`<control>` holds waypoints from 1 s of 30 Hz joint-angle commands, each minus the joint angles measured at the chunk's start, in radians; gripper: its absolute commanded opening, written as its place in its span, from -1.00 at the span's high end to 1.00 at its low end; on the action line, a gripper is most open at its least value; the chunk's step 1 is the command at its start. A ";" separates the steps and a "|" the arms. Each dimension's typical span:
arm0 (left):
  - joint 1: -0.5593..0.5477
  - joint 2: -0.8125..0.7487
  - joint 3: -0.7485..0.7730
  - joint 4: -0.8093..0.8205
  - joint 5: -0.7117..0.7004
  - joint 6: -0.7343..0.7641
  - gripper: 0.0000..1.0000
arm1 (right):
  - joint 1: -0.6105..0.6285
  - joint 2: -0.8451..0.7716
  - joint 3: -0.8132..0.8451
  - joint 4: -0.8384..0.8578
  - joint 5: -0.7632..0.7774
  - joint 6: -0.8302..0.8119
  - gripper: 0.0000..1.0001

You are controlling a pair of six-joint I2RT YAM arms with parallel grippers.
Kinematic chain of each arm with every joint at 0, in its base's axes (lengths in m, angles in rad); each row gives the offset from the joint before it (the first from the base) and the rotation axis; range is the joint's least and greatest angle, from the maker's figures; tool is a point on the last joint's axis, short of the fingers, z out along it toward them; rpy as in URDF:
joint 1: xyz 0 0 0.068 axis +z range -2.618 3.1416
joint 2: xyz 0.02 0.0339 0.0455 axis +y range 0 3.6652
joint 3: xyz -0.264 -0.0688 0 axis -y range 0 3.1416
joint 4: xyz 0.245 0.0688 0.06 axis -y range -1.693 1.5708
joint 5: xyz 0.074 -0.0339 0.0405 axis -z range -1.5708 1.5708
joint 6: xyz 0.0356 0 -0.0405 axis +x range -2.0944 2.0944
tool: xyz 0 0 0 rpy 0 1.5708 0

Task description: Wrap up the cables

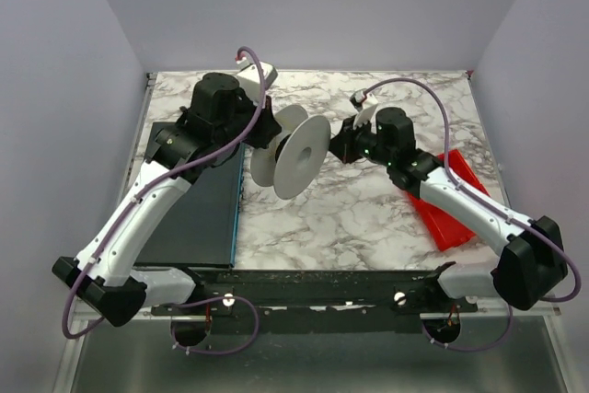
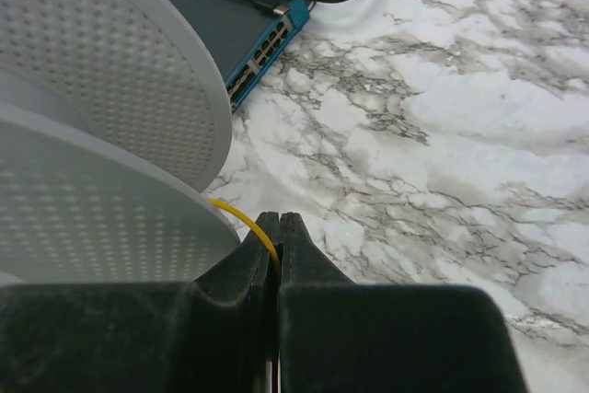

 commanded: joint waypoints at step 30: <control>0.022 -0.084 -0.234 0.379 -0.330 -0.556 1.00 | -0.010 0.202 -0.368 0.752 -0.232 0.534 0.99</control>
